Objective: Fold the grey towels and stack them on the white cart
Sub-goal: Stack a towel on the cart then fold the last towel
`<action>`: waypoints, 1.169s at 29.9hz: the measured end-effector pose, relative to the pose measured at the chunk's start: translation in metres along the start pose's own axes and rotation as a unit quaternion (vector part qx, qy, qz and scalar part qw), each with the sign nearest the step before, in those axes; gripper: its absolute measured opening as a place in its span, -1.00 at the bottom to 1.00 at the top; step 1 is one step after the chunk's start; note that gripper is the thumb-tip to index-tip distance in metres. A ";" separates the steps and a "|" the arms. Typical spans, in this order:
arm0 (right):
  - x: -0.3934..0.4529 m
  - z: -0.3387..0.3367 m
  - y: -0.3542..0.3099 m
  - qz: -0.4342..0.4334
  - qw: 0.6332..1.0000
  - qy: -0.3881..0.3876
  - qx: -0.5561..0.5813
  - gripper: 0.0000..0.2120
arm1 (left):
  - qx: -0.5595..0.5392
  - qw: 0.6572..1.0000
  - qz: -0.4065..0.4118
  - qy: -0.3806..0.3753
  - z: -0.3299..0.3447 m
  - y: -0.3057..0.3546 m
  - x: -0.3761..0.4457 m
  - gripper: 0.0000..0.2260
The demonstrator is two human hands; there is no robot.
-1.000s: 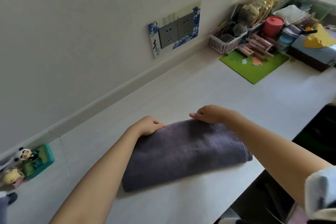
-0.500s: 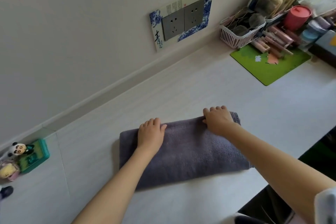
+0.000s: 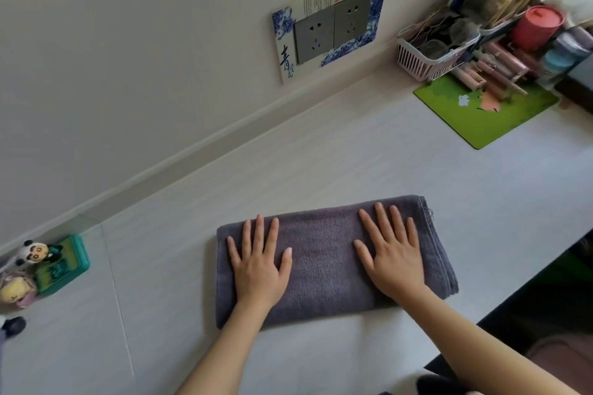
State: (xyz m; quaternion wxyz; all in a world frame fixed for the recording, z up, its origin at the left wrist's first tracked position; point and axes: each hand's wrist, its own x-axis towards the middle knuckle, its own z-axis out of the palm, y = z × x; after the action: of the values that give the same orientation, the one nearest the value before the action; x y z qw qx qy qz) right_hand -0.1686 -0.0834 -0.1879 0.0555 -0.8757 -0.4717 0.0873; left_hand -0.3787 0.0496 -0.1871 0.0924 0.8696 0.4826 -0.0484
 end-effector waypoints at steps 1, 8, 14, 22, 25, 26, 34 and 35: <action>-0.001 0.000 0.007 0.018 1.000 0.005 -0.001 -0.42 | 0.000 1.000 -0.011 0.002 0.000 -0.003 -0.001 -0.43; -0.002 -0.004 0.001 0.047 0.997 0.008 0.059 -0.36 | -0.136 0.972 -0.184 0.047 -0.017 -0.016 -0.020 -0.43; -0.037 -0.018 -0.076 0.021 0.873 -0.001 0.486 -0.54 | -0.296 0.907 -0.297 0.035 -0.033 -0.031 -0.035 -0.48; -0.063 -0.013 -0.125 0.177 0.747 -0.022 0.640 -0.59 | -0.555 0.759 -0.331 -0.078 -0.059 -0.036 -0.034 -0.70; -0.068 -0.011 -0.128 0.175 0.751 -0.001 0.637 -0.60 | -0.559 0.780 -0.269 -0.077 -0.072 -0.030 -0.040 -0.65; -0.071 -0.013 -0.128 0.174 0.748 0.018 0.640 -0.60 | -0.552 0.793 -0.250 -0.071 -0.079 -0.026 -0.042 -0.64; -0.076 -0.008 -0.115 0.218 0.718 0.005 0.661 -0.62 | -0.502 0.853 -0.127 -0.063 -0.122 0.027 -0.049 -0.54; -0.074 -0.007 -0.113 0.218 0.706 -0.010 0.673 -0.62 | -0.489 0.863 -0.111 -0.065 -0.125 0.038 -0.050 -0.56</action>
State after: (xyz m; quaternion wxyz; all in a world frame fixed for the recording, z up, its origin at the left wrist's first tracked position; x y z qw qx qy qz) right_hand -0.2996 -0.0835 -0.1536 0.6053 -0.6830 -0.0841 0.4001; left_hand -0.3736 0.0143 -0.0515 0.5313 0.6484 0.5300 0.1279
